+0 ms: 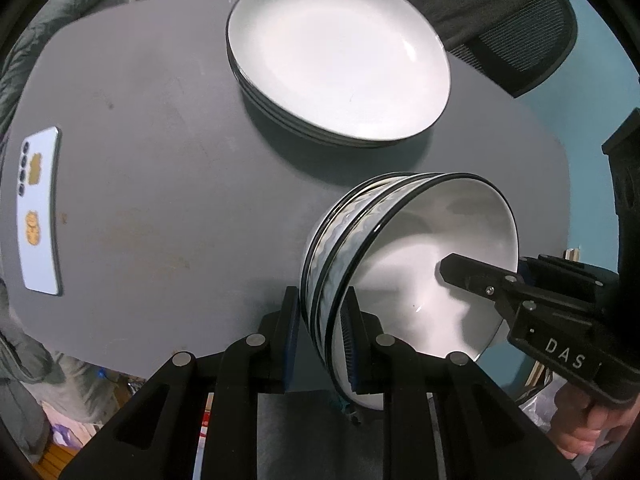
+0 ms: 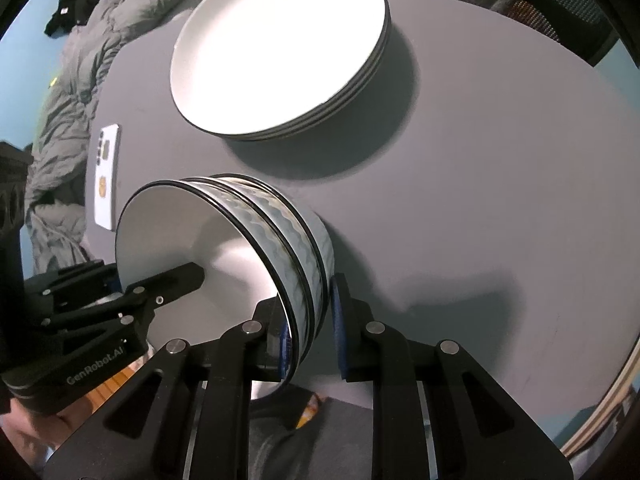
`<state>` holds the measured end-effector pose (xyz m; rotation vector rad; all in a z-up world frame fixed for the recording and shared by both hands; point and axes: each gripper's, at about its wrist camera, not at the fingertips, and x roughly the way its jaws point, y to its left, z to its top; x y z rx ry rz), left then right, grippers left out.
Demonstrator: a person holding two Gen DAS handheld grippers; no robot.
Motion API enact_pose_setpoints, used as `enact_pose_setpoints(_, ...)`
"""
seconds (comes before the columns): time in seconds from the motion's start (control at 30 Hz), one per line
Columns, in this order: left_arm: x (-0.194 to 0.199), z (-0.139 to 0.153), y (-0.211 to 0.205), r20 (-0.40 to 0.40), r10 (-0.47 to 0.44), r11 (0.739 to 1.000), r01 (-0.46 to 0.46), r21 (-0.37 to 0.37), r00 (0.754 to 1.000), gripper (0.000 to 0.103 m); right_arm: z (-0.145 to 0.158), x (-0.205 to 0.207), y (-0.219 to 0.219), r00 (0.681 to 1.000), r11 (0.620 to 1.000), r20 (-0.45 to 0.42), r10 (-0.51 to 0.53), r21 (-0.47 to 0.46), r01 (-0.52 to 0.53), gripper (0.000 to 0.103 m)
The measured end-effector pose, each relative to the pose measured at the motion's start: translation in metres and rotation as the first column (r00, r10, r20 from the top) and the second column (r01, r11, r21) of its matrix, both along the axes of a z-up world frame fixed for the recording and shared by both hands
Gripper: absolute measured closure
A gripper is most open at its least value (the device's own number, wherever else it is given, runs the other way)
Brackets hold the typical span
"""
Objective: Organize plates and bowls
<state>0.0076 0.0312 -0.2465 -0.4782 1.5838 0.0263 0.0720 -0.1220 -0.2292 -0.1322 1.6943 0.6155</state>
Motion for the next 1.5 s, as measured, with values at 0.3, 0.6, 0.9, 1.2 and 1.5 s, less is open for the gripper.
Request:
enact_pose_setpoints(0.3,0.013,0.039,0.014,0.049,0.016,1.000,-0.017,0.009,0.999,0.084,0.040,0.010,0.011,0.999,1.000,0.041,0.006,0.028,-0.007,0.085)
enact_pose_setpoints(0.6,0.059,0.054,0.032,0.099,0.035,0.998,-0.040,0.048,0.994,0.084,0.059,0.047,0.028,0.994,0.999,0.109,-0.002,0.051,-0.003,0.085)
enact_pose_setpoints(0.9,0.109,0.030,0.050,0.086,0.043,0.997,-0.049,0.066,0.995,0.084,0.042,0.089,0.045,0.993,0.999,0.113,-0.030,0.049,0.025,0.085)
enact_pose_setpoints(1.2,0.129,0.005,0.054,0.047,0.054,0.995,-0.057,0.078,0.997,0.084,0.007,0.115,0.047,0.996,0.997,0.050,-0.070,0.018,0.069,0.085)
enact_pose_setpoints(1.5,0.137,0.004,0.055,0.062,0.028,0.993,-0.034,0.109,0.998,0.083,0.009,0.123,0.053,0.997,0.999,0.063,-0.046,-0.002,0.046,0.085)
